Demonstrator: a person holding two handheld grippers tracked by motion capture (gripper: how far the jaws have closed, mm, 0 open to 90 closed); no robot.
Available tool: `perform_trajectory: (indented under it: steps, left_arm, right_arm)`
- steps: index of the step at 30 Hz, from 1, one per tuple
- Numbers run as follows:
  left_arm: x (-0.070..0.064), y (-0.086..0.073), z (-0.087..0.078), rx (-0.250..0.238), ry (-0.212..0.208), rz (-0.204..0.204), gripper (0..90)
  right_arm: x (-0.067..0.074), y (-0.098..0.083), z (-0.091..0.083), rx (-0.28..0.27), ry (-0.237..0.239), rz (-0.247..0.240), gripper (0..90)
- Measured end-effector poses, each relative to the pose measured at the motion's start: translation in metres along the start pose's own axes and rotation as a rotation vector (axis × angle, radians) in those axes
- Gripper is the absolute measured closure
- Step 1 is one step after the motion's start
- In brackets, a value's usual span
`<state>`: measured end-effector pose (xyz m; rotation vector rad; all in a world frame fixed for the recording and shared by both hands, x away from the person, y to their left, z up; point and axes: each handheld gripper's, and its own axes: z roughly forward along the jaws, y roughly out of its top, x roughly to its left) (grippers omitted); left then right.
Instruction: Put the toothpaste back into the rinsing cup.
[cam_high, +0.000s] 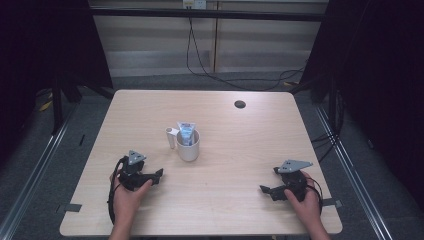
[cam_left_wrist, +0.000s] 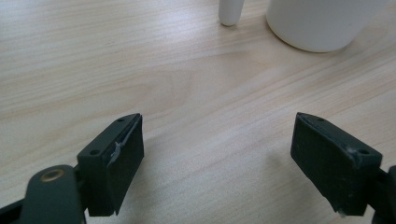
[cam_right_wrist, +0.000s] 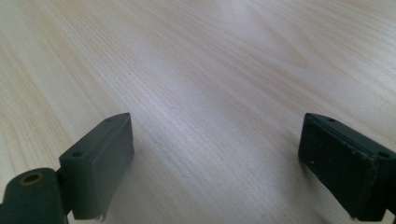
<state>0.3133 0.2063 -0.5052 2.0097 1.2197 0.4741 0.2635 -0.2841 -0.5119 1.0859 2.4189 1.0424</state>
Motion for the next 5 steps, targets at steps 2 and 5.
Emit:
perform_trajectory:
  steps: [2, 5]
  left_arm:
    - [-0.0004, -0.0004, 0.0002, 0.0, 0.001, 0.002, 17.4]
    - [-0.0003, -0.001, 0.0001, 0.001, 0.001, 0.001, 17.4]
  right_arm:
    - [0.0, 0.0, 0.0, 0.0, 0.0, 0.0, 10.1]
    - [0.0, 0.0, 0.0, 0.0, 0.0, 0.0, 10.1]
